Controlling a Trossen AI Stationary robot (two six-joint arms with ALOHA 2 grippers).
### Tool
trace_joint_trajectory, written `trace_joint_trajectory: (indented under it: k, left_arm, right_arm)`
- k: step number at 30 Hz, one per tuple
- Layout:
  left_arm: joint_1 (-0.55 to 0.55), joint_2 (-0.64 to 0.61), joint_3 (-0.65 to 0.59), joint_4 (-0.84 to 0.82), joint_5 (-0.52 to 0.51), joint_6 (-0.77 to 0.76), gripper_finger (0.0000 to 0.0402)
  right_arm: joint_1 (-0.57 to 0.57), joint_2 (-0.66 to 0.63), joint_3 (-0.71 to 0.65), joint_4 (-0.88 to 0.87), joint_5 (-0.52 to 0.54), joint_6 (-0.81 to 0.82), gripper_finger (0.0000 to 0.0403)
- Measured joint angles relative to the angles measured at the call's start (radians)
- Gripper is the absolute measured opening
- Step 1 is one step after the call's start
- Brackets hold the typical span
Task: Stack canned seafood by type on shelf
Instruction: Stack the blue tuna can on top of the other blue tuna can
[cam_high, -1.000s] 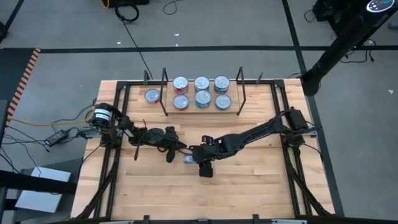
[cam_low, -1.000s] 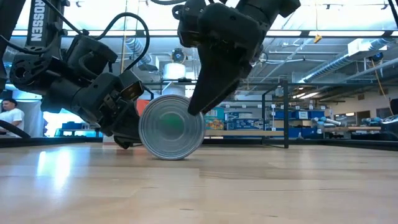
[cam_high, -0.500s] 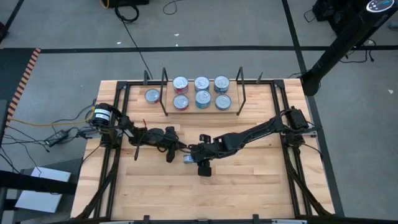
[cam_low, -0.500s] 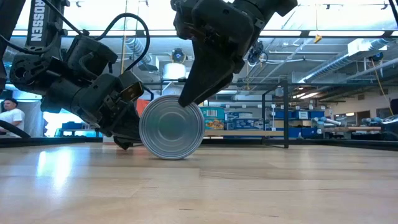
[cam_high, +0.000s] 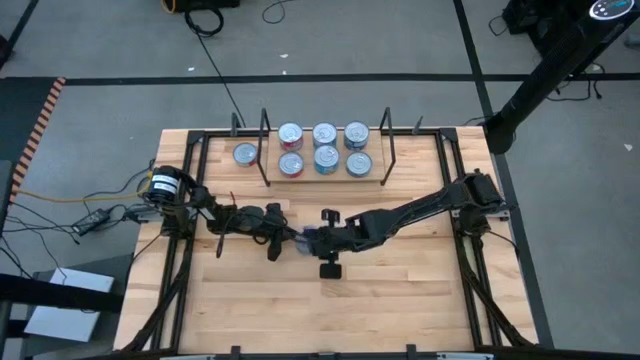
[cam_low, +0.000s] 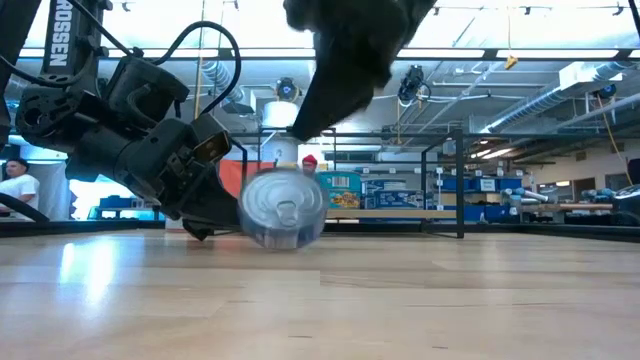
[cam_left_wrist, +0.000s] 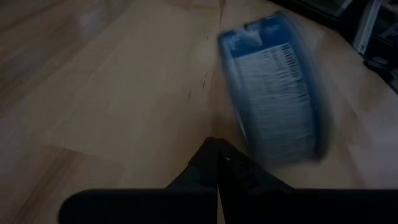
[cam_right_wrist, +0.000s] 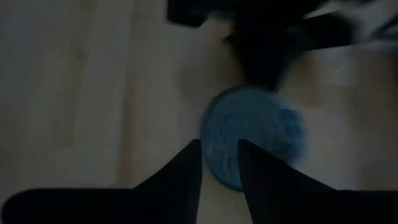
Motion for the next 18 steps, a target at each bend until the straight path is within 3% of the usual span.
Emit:
trace_joint_trajectory:
  k: [8, 13, 18]
  left_arm:
    - [0.0, 0.0, 0.0, -0.003, -0.012, 0.003, 0.0001]
    - [0.0, 0.0, 0.0, -0.002, -0.017, 0.003, 0.0001]
    - [0.0, 0.0, 0.0, -0.002, -0.023, 0.003, 0.0001]
  right_arm:
    - [-0.026, -0.112, 0.086, -0.204, 0.252, -0.13, 0.0045]
    - [-0.068, -0.181, 0.087, -0.224, 0.243, -0.104, 0.0026]
    - [-0.094, -0.194, 0.087, -0.236, 0.109, 0.014, 0.0049]
